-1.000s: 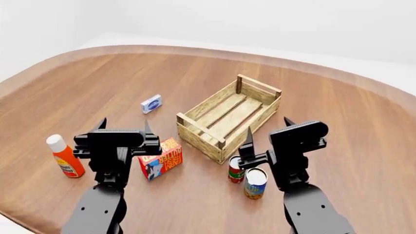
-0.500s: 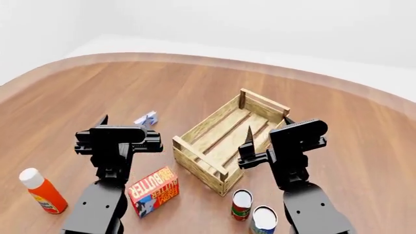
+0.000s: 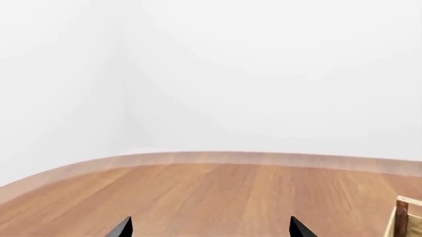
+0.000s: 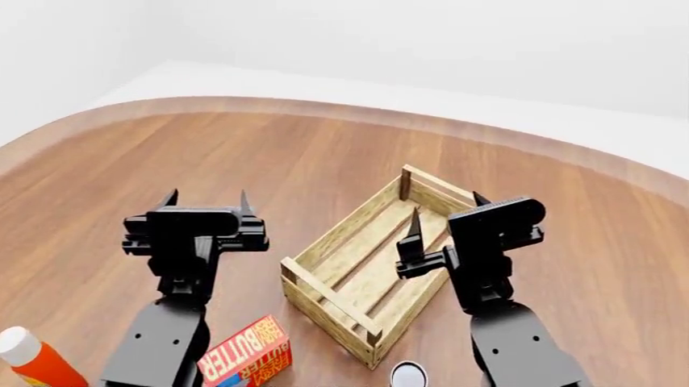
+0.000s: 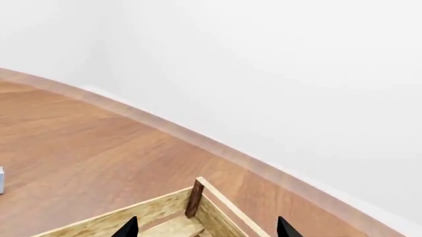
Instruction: Pick up the ketchup, and put it in the wooden tray.
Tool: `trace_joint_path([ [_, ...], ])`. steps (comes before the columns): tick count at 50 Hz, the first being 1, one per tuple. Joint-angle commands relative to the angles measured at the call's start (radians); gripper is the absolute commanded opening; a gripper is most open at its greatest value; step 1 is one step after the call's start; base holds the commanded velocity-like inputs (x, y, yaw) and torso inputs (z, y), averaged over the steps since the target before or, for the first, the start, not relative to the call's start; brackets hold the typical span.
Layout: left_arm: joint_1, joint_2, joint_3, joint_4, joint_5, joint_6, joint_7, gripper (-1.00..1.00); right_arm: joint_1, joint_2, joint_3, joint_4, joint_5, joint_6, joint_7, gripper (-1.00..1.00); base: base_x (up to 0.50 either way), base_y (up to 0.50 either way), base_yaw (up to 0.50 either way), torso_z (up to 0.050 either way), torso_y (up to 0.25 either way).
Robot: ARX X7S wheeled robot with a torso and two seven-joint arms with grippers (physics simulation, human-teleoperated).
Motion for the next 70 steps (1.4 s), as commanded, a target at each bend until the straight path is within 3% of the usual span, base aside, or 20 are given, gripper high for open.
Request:
trace_joint_path([
  [1,0.013,-0.019,-0.007,0.036,-0.019,-0.007,0.005,1.0,-0.003,0.006,0.002,-0.009,0.003,0.003,0.008,1.0,0.0,0.0,0.0,0.0,0.0],
  [7,0.056,-0.061,-0.023,0.131,-0.034,-0.038,0.012,1.0,-0.012,0.016,0.005,-0.031,0.006,0.015,0.01,1.0,0.0,0.0,0.0,0.0,0.0],
  [19,0.174,-0.151,-0.194,0.35,-0.127,-0.183,-0.059,1.0,-0.024,0.047,0.022,-0.085,0.024,0.04,-0.004,1.0,0.0,0.0,0.0,0.0,0.0],
  [32,0.332,-0.199,-0.409,0.436,-0.166,-0.22,-0.146,1.0,0.0,0.058,0.025,-0.058,0.04,0.013,-0.024,1.0,0.0,0.0,0.0,0.0,0.0],
  [41,0.395,-0.228,-0.482,0.444,-0.175,-0.248,-0.162,1.0,0.021,0.049,0.013,-0.015,0.047,-0.014,-0.033,1.0,0.0,0.0,0.0,0.0,0.0],
  [49,0.416,-0.269,-0.496,0.442,-0.144,-0.285,-0.179,1.0,0.041,0.04,-0.005,0.038,0.045,-0.037,-0.04,1.0,0.0,0.0,0.0,0.0,0.0],
  [56,0.402,-0.313,-0.498,0.44,-0.174,-0.433,-0.183,1.0,0.044,0.034,-0.011,0.064,0.049,-0.054,-0.04,1.0,0.0,0.0,0.0,0.0,0.0],
  [70,0.38,-0.325,-0.48,0.367,-0.219,-0.546,-0.161,1.0,0.053,0.031,-0.02,0.092,0.052,-0.066,-0.039,1.0,0.0,0.0,0.0,0.0,0.0],
])
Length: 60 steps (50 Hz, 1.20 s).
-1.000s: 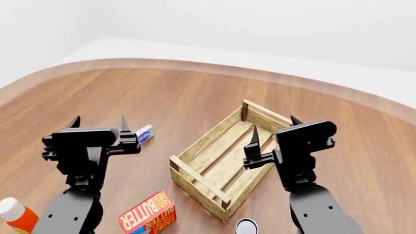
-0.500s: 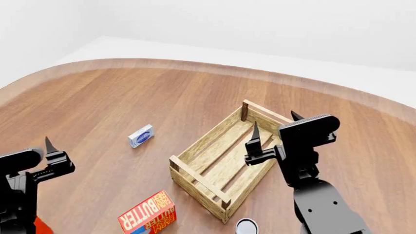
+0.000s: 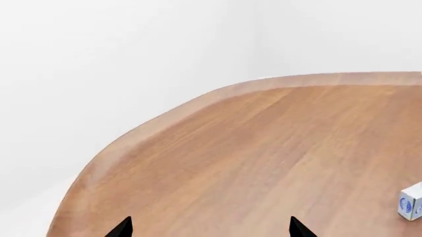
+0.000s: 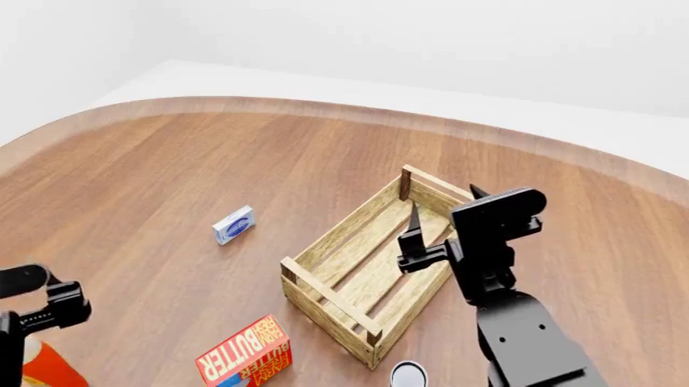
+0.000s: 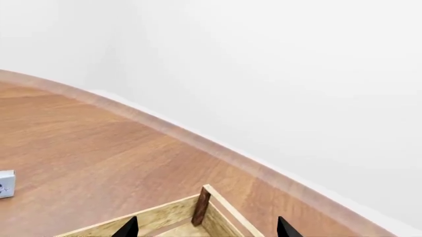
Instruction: Pick up the ketchup, and put it in the wooden tray.
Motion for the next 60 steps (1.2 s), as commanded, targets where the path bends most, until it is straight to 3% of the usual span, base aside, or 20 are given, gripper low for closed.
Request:
trace_joint_path([
  [1,-0.013,-0.016,0.002,-0.049,-0.027,-0.091,0.004,1.0,0.011,-0.005,-0.01,0.032,0.002,-0.015,0.0,1.0,0.0,0.0,0.0,0.0,0.0],
  [60,-0.031,0.018,-0.015,-0.15,-0.087,-0.185,-0.005,1.0,0.023,0.005,-0.024,0.043,0.024,-0.019,0.015,1.0,0.0,0.0,0.0,0.0,0.0],
])
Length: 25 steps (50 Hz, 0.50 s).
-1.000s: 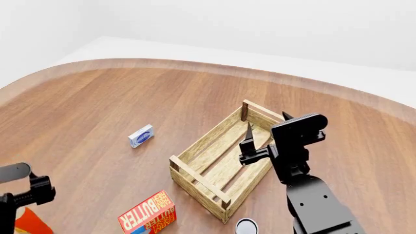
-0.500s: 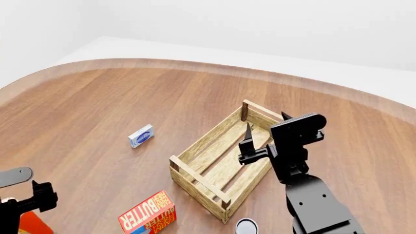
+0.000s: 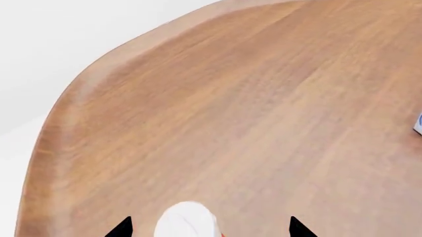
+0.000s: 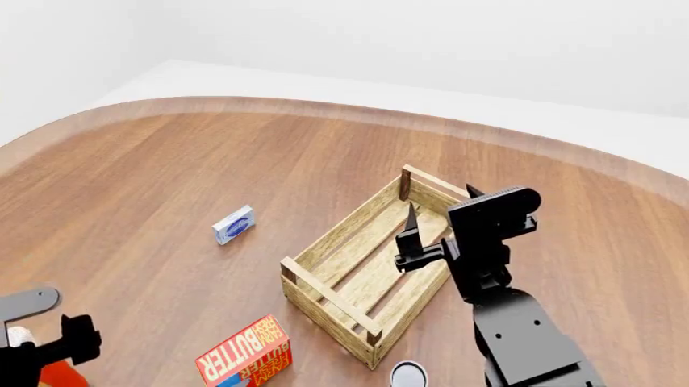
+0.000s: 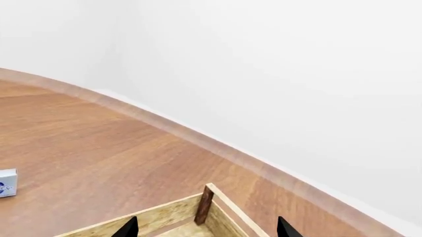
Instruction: Pick up the ketchup, and put it in the wooden tray.
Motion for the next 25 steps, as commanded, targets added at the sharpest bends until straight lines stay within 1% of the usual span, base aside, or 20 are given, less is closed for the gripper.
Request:
trace_joint_path([
  [1,-0.001,0.004,-0.001,-0.016,-0.005,-0.009,-0.002,1.0,0.003,0.002,-0.003,0.001,0.004,0.001,0.003,1.0,0.0,0.0,0.0,0.0,0.0],
  [18,0.002,0.009,0.001,-0.065,0.009,0.02,-0.004,1.0,-0.001,0.007,-0.006,0.004,0.01,-0.003,0.008,1.0,0.0,0.0,0.0,0.0,0.0],
  [25,-0.016,0.012,0.014,-0.127,0.035,0.06,-0.009,1.0,0.0,0.008,-0.006,0.012,0.012,-0.007,0.01,1.0,0.0,0.0,0.0,0.0,0.0],
])
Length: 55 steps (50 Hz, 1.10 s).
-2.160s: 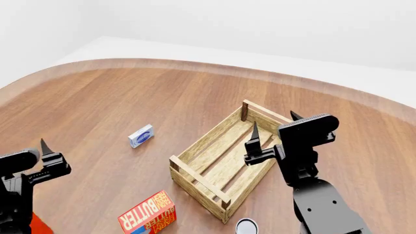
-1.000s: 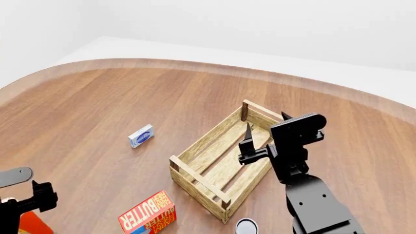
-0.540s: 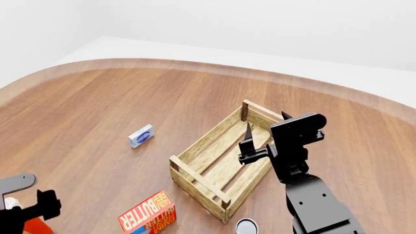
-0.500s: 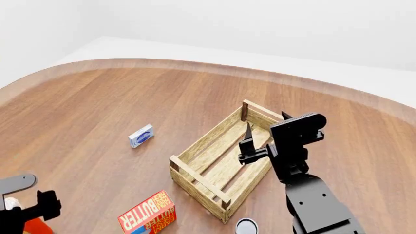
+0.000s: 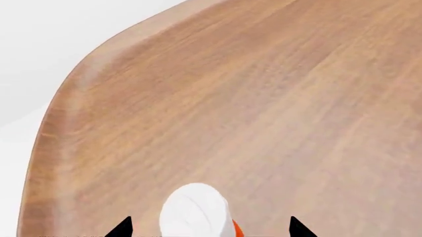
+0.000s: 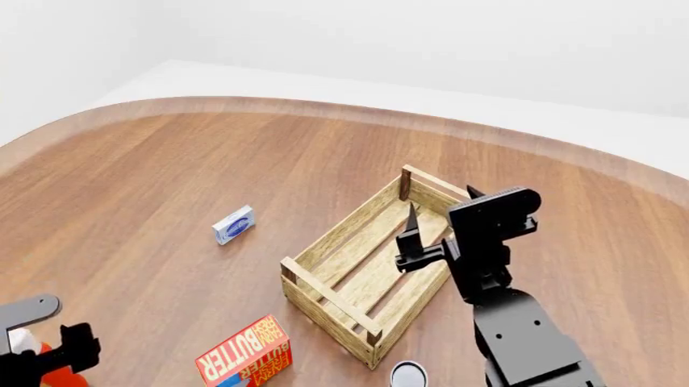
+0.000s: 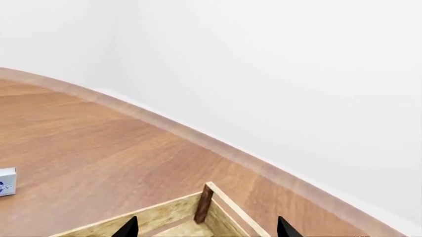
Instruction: Pick up the ketchup, and put it in the wooden tray.
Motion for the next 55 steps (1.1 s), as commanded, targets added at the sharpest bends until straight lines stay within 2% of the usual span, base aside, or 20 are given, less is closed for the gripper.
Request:
trace_joint_path([
  [1,-0.017,0.005,0.013,-0.072,0.027,0.044,-0.005,1.0,0.0,0.003,-0.001,0.006,0.004,-0.004,0.003,1.0,0.0,0.0,0.0,0.0,0.0],
  [19,-0.092,0.023,0.056,-0.262,0.084,0.153,-0.008,1.0,-0.001,0.009,-0.001,0.012,0.008,-0.002,0.011,1.0,0.0,0.0,0.0,0.0,0.0],
  [37,-0.227,0.042,0.119,-0.542,0.149,0.292,0.004,1.0,-0.005,0.017,0.006,0.001,0.017,0.006,0.022,1.0,0.0,0.0,0.0,0.0,0.0],
  [38,-0.232,0.043,0.122,-0.553,0.152,0.3,0.004,-1.0,-0.004,0.017,0.006,0.001,0.017,0.006,0.022,1.0,0.0,0.0,0.0,0.0,0.0],
  [55,-0.228,0.046,0.115,-0.54,0.143,0.328,0.011,-1.0,0.001,0.014,0.003,0.017,0.022,-0.003,0.027,1.0,0.0,0.0,0.0,0.0,0.0],
])
